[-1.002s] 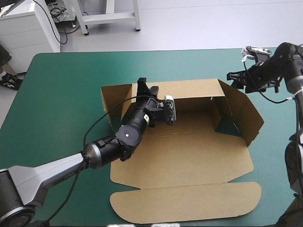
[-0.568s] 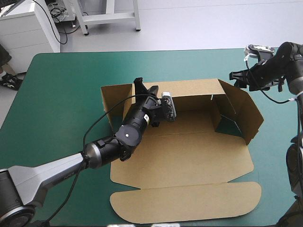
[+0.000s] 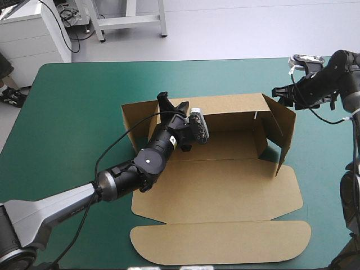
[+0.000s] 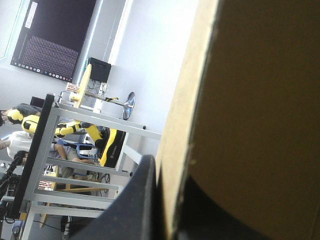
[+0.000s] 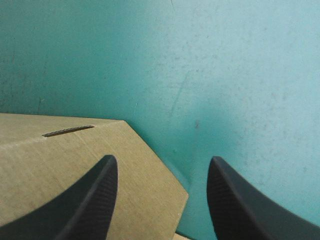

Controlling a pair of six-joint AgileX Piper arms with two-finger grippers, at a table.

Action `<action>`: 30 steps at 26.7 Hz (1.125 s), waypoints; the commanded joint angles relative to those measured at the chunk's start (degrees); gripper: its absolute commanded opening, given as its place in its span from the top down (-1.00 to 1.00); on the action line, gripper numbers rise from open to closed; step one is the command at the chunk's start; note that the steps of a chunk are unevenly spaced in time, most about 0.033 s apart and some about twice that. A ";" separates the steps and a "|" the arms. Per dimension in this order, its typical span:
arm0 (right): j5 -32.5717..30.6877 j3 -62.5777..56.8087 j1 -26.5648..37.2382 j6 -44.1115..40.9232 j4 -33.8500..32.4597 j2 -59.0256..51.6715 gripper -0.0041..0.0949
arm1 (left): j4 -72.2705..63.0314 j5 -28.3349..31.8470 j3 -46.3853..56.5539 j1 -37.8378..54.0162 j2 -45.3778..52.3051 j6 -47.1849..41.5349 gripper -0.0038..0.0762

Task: Fold the box

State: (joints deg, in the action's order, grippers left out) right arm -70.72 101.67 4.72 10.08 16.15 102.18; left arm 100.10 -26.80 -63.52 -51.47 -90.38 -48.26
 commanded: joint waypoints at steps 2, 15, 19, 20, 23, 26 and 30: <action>-1.15 0.72 0.31 0.77 4.35 -3.22 0.00 | 1.63 0.06 -1.50 -0.05 2.81 -1.39 0.92; -0.35 -11.72 0.42 7.96 7.23 -7.98 0.06 | 1.63 0.52 -1.24 -0.05 0.20 11.90 0.92; -1.00 -11.95 0.42 8.27 7.23 -8.79 0.06 | 1.36 0.52 -1.24 -0.05 -0.88 11.90 0.92; -1.00 -11.95 0.42 8.37 7.73 -9.04 0.06 | 1.36 0.52 -1.24 -0.05 -0.98 11.90 0.92; -0.87 -12.88 0.42 9.68 9.68 -10.15 0.06 | 1.36 0.52 -1.24 -0.05 -1.35 11.90 0.92; 0.07 -15.56 0.42 11.80 11.28 -11.49 0.06 | 1.36 0.29 -1.24 -0.05 -1.72 11.90 0.92; 5.59 -22.81 0.42 14.64 12.57 -14.00 0.06 | 1.36 0.42 -1.24 -0.05 -1.84 11.80 0.92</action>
State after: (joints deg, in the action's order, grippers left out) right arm -69.00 81.61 5.12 22.16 25.74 92.19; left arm 101.33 -27.00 -63.79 -51.47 -93.48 -35.27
